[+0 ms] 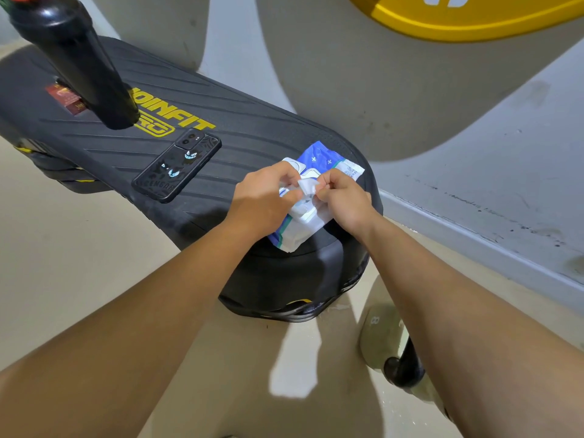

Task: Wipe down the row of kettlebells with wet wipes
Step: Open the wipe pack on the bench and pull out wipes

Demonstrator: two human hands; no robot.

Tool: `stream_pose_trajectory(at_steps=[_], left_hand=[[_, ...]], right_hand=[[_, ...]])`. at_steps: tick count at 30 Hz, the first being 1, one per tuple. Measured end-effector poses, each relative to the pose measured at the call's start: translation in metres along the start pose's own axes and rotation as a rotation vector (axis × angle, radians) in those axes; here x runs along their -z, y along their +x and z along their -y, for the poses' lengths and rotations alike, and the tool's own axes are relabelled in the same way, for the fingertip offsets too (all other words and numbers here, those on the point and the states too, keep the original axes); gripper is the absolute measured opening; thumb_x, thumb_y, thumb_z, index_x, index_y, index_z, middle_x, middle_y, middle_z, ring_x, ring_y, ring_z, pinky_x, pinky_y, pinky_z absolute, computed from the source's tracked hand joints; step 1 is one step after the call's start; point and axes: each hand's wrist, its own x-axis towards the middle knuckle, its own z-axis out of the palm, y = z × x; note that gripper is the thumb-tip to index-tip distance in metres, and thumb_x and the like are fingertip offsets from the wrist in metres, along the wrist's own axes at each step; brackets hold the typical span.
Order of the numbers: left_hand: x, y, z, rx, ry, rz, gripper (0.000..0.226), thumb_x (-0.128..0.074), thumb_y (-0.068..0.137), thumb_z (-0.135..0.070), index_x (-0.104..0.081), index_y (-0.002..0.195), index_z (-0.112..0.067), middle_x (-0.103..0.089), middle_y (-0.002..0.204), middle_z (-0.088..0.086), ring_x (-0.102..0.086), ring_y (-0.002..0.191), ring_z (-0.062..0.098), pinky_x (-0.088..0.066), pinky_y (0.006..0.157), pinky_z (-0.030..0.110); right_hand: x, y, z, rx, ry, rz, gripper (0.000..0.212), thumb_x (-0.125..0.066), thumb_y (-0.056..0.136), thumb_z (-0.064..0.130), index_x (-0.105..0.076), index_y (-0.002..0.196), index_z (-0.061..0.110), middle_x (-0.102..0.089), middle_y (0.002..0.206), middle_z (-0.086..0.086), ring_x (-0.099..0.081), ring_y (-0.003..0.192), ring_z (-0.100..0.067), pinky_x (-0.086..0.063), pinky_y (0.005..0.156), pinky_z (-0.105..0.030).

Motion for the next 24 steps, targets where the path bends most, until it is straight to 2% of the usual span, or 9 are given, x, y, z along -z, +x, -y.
stream_pose_trajectory(at_steps=[2, 6, 8, 11, 14, 16, 19, 21, 24], left_hand=[[-0.001, 0.002, -0.004, 0.02, 0.011, -0.029, 0.006, -0.061, 0.093, -0.032, -0.064, 0.092, -0.028, -0.066, 0.094, -0.012, -0.059, 0.093, 0.017, -0.043, 0.081, 0.032], [-0.001, 0.003, -0.007, 0.05, 0.02, -0.054, 0.01, -0.053, 0.094, -0.03, -0.061, 0.09, -0.026, -0.065, 0.091, -0.011, -0.06, 0.092, 0.02, -0.045, 0.084, 0.035], [-0.001, 0.004, -0.008, 0.077, 0.032, -0.049, 0.013, -0.049, 0.097, -0.027, -0.061, 0.096, -0.023, -0.064, 0.093, -0.009, -0.059, 0.094, 0.021, -0.045, 0.086, 0.036], [-0.001, 0.006, -0.011, 0.088, 0.094, -0.042, 0.018, -0.046, 0.099, -0.024, -0.062, 0.103, -0.017, -0.063, 0.095, -0.002, -0.058, 0.097, 0.024, -0.041, 0.085, 0.034], [-0.004, 0.008, -0.015, 0.082, 0.143, -0.051, 0.02, -0.046, 0.099, -0.025, -0.062, 0.106, -0.015, -0.067, 0.103, 0.003, -0.059, 0.1, 0.027, -0.041, 0.085, 0.036], [-0.006, 0.01, -0.015, 0.078, 0.175, -0.064, 0.022, -0.046, 0.099, -0.026, -0.062, 0.107, -0.014, -0.068, 0.105, 0.005, -0.06, 0.101, 0.028, -0.042, 0.085, 0.037], [-0.007, 0.011, -0.015, 0.071, 0.203, -0.078, 0.023, -0.048, 0.098, -0.029, -0.064, 0.107, -0.014, -0.069, 0.106, 0.005, -0.06, 0.102, 0.027, -0.043, 0.085, 0.036], [-0.008, 0.012, -0.014, 0.063, 0.207, -0.08, 0.024, -0.05, 0.098, -0.032, -0.065, 0.106, -0.015, -0.069, 0.107, 0.004, -0.061, 0.104, 0.027, -0.043, 0.087, 0.037], [-0.009, 0.012, -0.012, 0.037, 0.209, -0.08, 0.021, -0.052, 0.099, -0.034, -0.064, 0.103, -0.017, -0.07, 0.105, 0.003, -0.061, 0.102, 0.027, -0.042, 0.085, 0.036]], right_hand=[[0.002, -0.002, 0.002, -0.012, 0.022, 0.01, 0.016, -0.05, 0.081, 0.031, -0.057, 0.067, 0.032, -0.068, 0.075, 0.01, -0.06, 0.109, -0.025, -0.043, 0.102, -0.037], [0.006, -0.003, 0.004, -0.033, 0.069, 0.036, 0.017, -0.055, 0.089, 0.023, -0.053, 0.072, 0.024, -0.063, 0.078, 0.01, -0.053, 0.097, -0.017, -0.037, 0.08, -0.024], [0.009, -0.006, 0.003, -0.004, 0.076, 0.064, 0.005, -0.059, 0.08, 0.027, -0.056, 0.081, 0.03, -0.062, 0.08, 0.015, -0.055, 0.102, -0.019, -0.039, 0.085, -0.025], [0.012, -0.008, -0.005, 0.125, -0.061, 0.105, 0.032, -0.071, 0.079, 0.027, -0.05, 0.099, 0.04, -0.06, 0.088, 0.017, -0.055, 0.082, -0.006, -0.038, 0.098, -0.029], [0.005, -0.009, -0.011, 0.214, -0.089, 0.043, 0.04, -0.075, 0.064, 0.054, -0.049, 0.093, 0.044, -0.062, 0.083, 0.022, -0.052, 0.066, 0.001, -0.041, 0.104, -0.045], [0.0, -0.009, -0.012, 0.222, -0.066, -0.01, 0.041, -0.072, 0.065, 0.059, -0.049, 0.094, 0.041, -0.061, 0.083, 0.022, -0.052, 0.066, -0.002, -0.044, 0.101, -0.048], [-0.004, -0.01, -0.011, 0.254, -0.085, -0.107, 0.033, -0.073, 0.083, 0.047, -0.052, 0.1, 0.028, -0.06, 0.085, 0.019, -0.054, 0.072, -0.007, -0.038, 0.097, -0.031], [-0.004, -0.008, -0.01, 0.259, -0.06, -0.124, 0.022, -0.068, 0.09, 0.045, -0.056, 0.094, 0.027, -0.062, 0.085, 0.019, -0.055, 0.074, -0.007, -0.037, 0.097, -0.022], [0.0, -0.002, -0.009, 0.259, 0.015, -0.121, 0.017, -0.063, 0.09, 0.046, -0.065, 0.081, 0.031, -0.067, 0.082, 0.02, -0.059, 0.076, -0.009, -0.05, 0.097, -0.048]])
